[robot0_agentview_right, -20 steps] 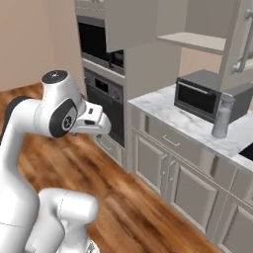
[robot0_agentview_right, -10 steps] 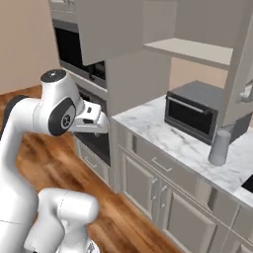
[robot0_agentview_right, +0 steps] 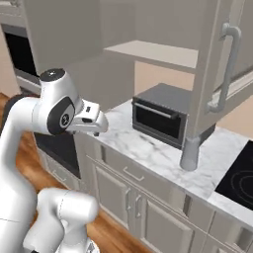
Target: There is a tray on the dining counter. Grab the cup, mug, and pitcher and place them on the tray. The pitcher may be placed next to the tray if it cannot fit the tray.
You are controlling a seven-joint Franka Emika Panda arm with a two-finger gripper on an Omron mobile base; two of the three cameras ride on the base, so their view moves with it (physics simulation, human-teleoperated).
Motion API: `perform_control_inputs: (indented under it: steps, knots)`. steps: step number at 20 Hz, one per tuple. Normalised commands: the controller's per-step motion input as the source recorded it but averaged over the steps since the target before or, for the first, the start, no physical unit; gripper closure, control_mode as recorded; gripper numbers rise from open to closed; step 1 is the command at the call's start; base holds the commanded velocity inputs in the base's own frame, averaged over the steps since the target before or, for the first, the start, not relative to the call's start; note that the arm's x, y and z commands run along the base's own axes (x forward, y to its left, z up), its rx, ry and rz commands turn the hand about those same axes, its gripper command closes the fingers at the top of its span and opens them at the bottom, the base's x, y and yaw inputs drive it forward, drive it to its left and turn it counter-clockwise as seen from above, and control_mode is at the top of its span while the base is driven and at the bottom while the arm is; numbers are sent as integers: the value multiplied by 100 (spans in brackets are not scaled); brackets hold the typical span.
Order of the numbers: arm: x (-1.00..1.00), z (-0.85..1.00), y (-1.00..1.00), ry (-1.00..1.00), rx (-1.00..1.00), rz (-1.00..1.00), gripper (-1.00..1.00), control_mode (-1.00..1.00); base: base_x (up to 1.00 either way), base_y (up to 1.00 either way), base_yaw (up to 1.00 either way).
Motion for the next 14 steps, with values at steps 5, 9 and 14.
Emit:
perform_control_inputs:
  steps: [5,9,14]
  knots:
    - [0,0,0,0,0,0,-100,100,56,-1,-38]
    - [0,0,0,0,0,0,-100,100,52,0,-41]
    - [0,0,0,0,0,0,-100,100,36,18,-45]
